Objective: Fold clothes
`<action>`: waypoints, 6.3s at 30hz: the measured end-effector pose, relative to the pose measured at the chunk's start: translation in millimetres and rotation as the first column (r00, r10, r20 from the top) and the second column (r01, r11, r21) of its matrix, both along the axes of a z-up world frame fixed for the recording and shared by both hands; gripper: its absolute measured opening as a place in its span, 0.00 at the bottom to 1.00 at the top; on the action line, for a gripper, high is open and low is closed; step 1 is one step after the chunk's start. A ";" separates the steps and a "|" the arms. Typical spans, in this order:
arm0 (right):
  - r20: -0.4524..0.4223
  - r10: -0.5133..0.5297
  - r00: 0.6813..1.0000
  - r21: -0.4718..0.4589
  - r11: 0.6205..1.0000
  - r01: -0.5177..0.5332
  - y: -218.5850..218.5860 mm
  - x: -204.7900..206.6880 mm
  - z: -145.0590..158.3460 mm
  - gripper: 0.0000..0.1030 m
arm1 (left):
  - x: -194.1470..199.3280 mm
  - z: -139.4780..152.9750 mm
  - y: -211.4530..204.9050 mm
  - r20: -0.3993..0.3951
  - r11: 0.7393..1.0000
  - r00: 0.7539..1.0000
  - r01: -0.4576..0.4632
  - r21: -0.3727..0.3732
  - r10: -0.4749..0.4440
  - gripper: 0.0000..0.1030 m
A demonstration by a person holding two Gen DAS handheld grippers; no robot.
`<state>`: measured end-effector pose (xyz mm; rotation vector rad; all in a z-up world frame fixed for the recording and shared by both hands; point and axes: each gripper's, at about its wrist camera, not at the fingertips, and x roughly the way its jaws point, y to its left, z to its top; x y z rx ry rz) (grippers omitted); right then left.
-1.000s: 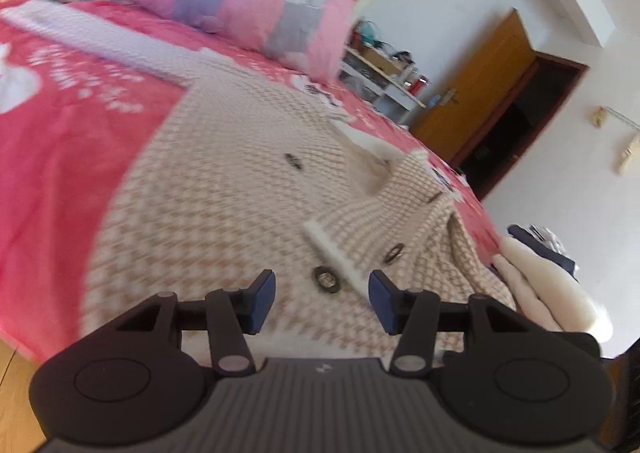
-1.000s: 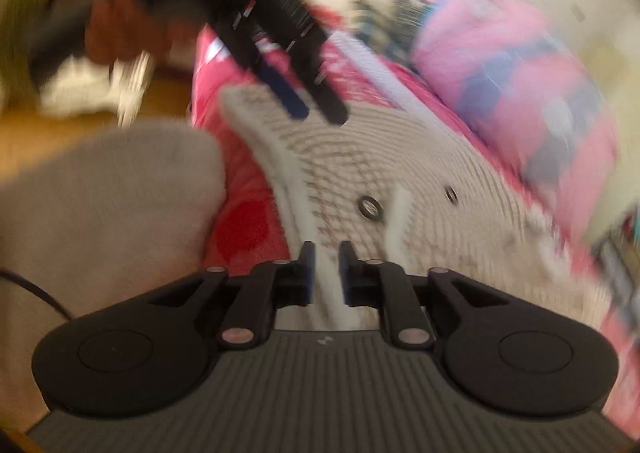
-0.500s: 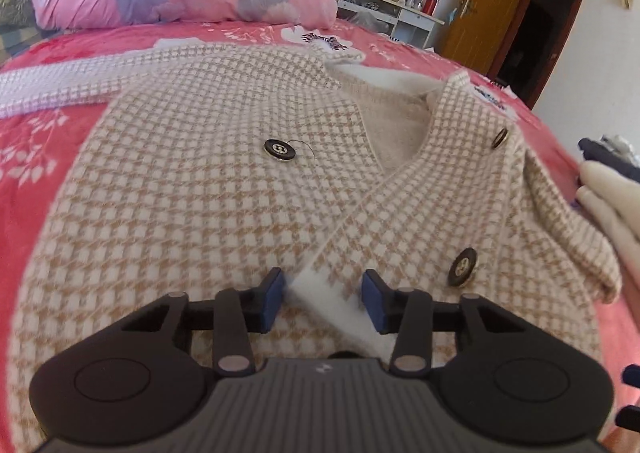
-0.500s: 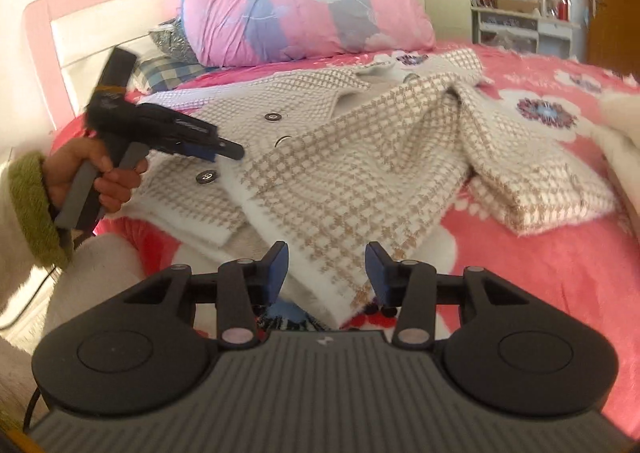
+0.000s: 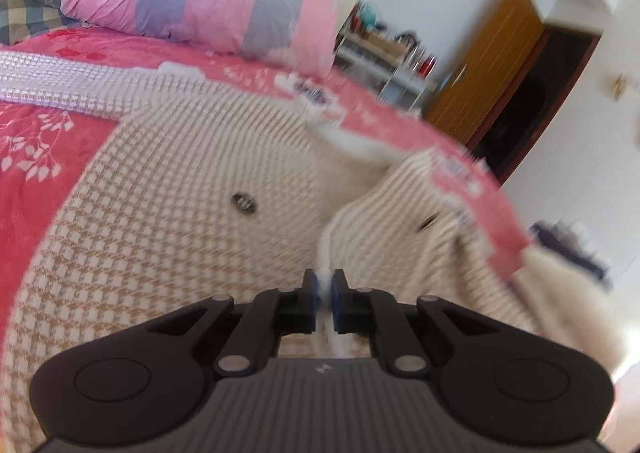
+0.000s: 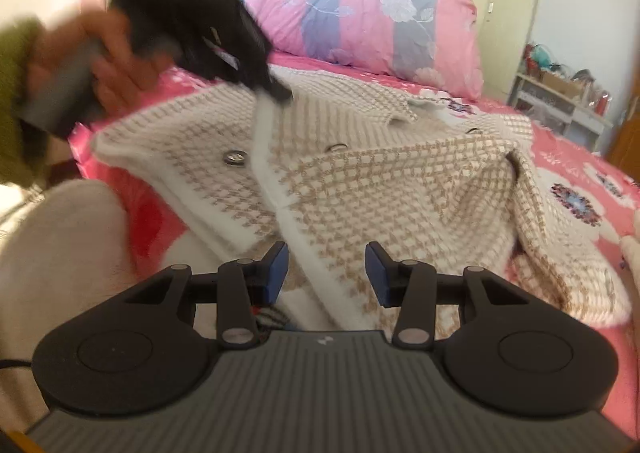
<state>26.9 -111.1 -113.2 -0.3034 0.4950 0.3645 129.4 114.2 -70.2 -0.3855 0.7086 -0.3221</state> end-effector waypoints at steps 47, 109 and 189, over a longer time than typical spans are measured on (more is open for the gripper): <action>-0.224 -0.064 0.973 0.620 0.761 0.193 -172.3 50.7 91.2 0.49 | -74.3 -64.6 20.6 0.017 0.999 0.999 -0.027 -0.023 0.027 0.19; -0.300 0.020 0.954 0.334 0.939 0.085 -92.8 301.3 134.2 0.53 | -73.5 -87.4 63.3 0.091 0.940 0.992 -0.050 -0.337 0.085 0.41; -0.089 0.090 0.992 -0.328 0.938 -0.115 98.9 371.6 2.4 0.38 | -84.6 -84.4 57.5 0.019 0.963 0.993 -0.106 -0.250 0.114 0.03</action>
